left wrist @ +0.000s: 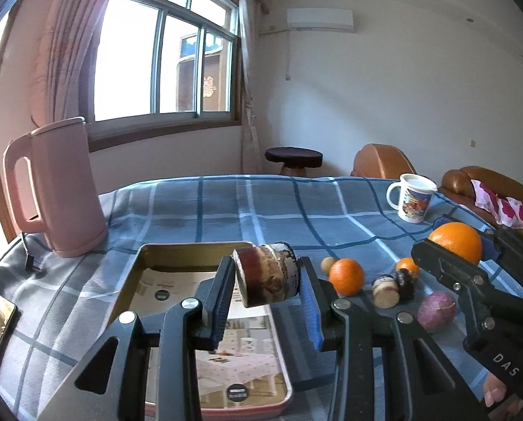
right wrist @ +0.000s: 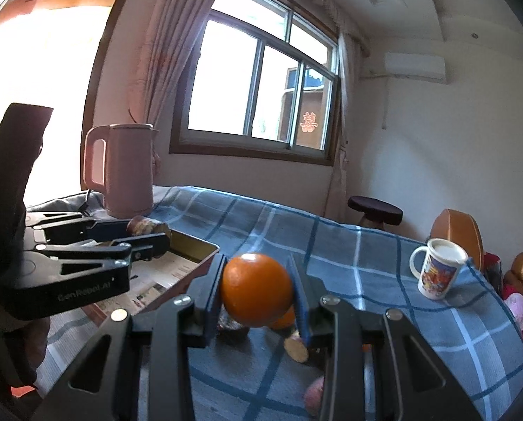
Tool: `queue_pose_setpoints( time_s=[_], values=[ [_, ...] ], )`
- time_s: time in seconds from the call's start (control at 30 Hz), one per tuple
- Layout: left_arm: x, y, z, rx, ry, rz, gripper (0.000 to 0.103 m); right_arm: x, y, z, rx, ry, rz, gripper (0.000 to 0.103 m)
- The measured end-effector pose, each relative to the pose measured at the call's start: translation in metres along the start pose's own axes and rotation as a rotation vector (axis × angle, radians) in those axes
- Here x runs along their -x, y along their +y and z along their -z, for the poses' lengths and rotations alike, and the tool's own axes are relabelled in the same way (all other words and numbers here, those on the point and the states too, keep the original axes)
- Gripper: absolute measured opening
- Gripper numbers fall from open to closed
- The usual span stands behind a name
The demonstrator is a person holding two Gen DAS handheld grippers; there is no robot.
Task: Organize fruits
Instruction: 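Carry the orange in the right tool and the jar in the left tool over the tin tray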
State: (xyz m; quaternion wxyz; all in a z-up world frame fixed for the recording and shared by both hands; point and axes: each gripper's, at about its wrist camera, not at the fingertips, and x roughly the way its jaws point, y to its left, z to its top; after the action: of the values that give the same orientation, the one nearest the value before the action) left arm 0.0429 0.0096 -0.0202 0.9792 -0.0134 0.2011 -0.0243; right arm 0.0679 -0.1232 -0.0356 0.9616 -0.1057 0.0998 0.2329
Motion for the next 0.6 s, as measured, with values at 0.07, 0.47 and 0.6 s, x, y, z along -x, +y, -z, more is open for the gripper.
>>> queue_pose_setpoints(
  time_s=[0.07, 0.47, 0.6],
  values=[
    [0.000, 0.005, 0.000, 0.007, 0.000, -0.007, 0.038, -0.003, 0.004, -0.003, 0.010, -0.001, -0.009, 0.038],
    [0.000, 0.031, 0.002, 0.041, 0.010, -0.050, 0.038, -0.020, 0.024, -0.016, 0.041, -0.004, -0.052, 0.038],
    [-0.002, 0.038, 0.003, 0.047, 0.019, -0.064, 0.038, -0.028, 0.031, -0.020, 0.046, 0.000, -0.067, 0.038]
  ],
)
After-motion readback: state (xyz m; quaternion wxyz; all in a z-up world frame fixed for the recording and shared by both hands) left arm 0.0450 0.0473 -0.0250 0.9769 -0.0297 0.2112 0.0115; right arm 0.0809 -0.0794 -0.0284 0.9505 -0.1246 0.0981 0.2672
